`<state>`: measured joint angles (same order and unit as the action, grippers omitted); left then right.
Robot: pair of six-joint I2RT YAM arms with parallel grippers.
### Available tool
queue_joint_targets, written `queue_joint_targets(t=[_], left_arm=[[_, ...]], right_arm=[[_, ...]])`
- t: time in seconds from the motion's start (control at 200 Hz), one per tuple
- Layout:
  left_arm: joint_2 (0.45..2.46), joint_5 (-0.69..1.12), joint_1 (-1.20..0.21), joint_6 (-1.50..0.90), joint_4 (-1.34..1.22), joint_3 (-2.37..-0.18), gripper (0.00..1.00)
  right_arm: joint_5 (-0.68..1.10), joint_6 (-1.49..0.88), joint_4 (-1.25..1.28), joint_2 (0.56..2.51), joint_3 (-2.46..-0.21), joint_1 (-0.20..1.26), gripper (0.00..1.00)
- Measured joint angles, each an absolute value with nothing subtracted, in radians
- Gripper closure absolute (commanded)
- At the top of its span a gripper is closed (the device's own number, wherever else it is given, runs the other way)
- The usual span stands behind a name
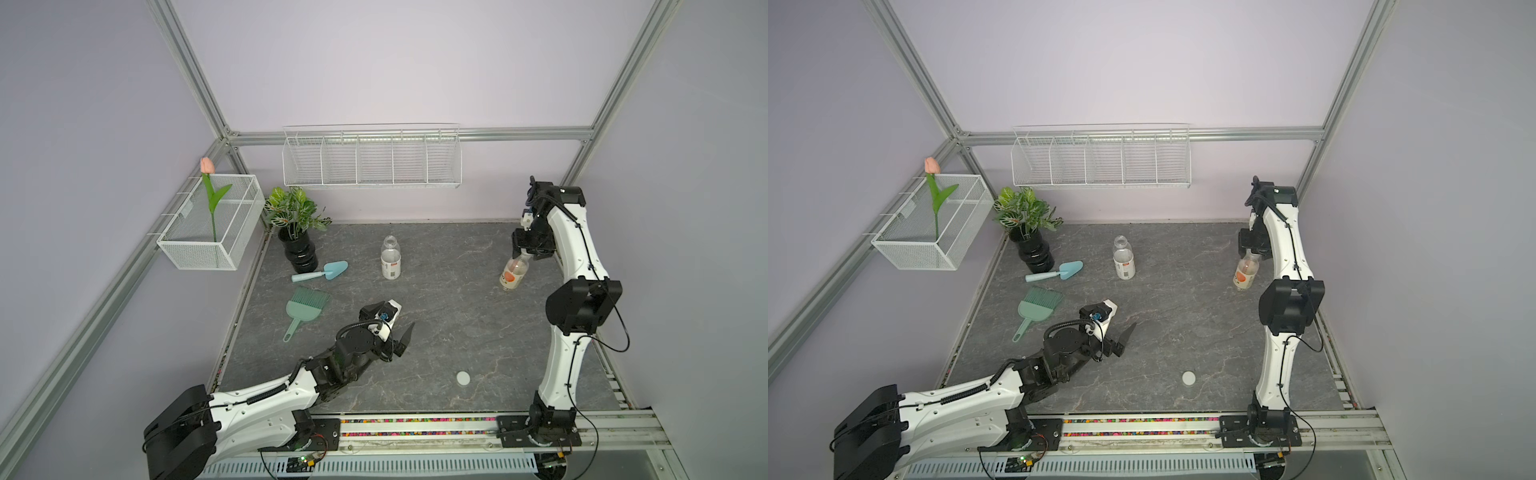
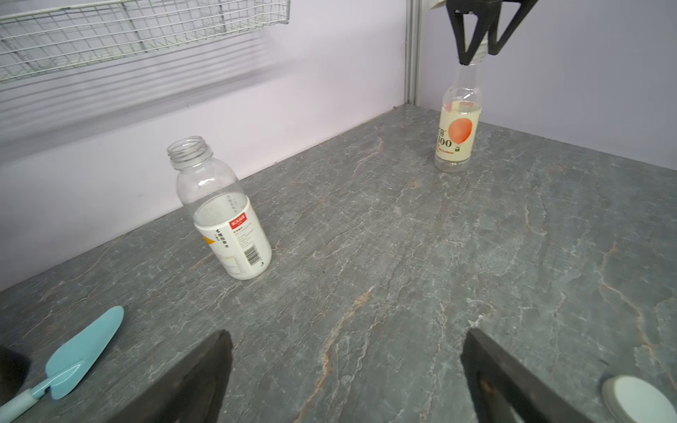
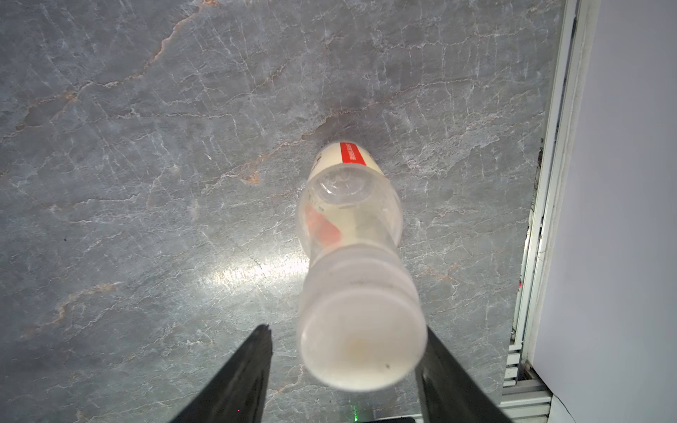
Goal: Screw on the bottle caps
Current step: Place the plastic bottle at the center of the board, then move the plastic bottle to the center of the board.
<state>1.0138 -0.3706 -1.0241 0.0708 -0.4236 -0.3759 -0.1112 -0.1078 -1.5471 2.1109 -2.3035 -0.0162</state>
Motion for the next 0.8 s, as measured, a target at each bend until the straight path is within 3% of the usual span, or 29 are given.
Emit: queue_joint_targets(t=[0.075, 0.105, 0.12, 0.13, 0.15, 0.47, 0.665, 0.8], left_arm=[[1.012, -0.392, -0.993, 0.043, -0.412, -0.378, 0.0], [1.012, -0.398, -0.979, 0.031, -0.407, -0.38, 0.0], [1.012, -0.399, -0.971, 0.025, -0.406, -0.381, 0.0], [1.012, -0.4, -0.967, 0.022, -0.404, -0.381, 0.0], [1.012, -0.403, -0.958, 0.014, -0.401, -0.383, 0.0], [1.036, -0.386, -0.835, -0.076, -0.404, -0.406, 0.0], [1.153, -0.343, -0.781, -0.098, -0.489, -0.412, 0.0], [1.302, -0.292, -0.721, -0.084, -0.565, -0.476, 0.0]], right_arm=[[-0.115, -0.125, -1.505, 2.02, -2.198, -0.009, 0.32], [-0.118, -0.132, -1.481, 1.975, -2.151, -0.003, 0.15], [-0.12, -0.146, -1.47, 1.949, -2.126, 0.001, 0.02], [-0.122, -0.146, -1.459, 1.93, -2.106, 0.003, 0.09], [-0.131, -0.155, -1.445, 1.897, -2.075, 0.009, 0.11], [-0.26, -0.24, -1.087, 1.328, -1.481, 0.217, 0.11], [-0.062, -0.31, -0.853, 1.009, -1.112, 0.239, 0.11], [0.044, -0.36, -0.803, 0.899, -1.026, 0.242, 0.11]])
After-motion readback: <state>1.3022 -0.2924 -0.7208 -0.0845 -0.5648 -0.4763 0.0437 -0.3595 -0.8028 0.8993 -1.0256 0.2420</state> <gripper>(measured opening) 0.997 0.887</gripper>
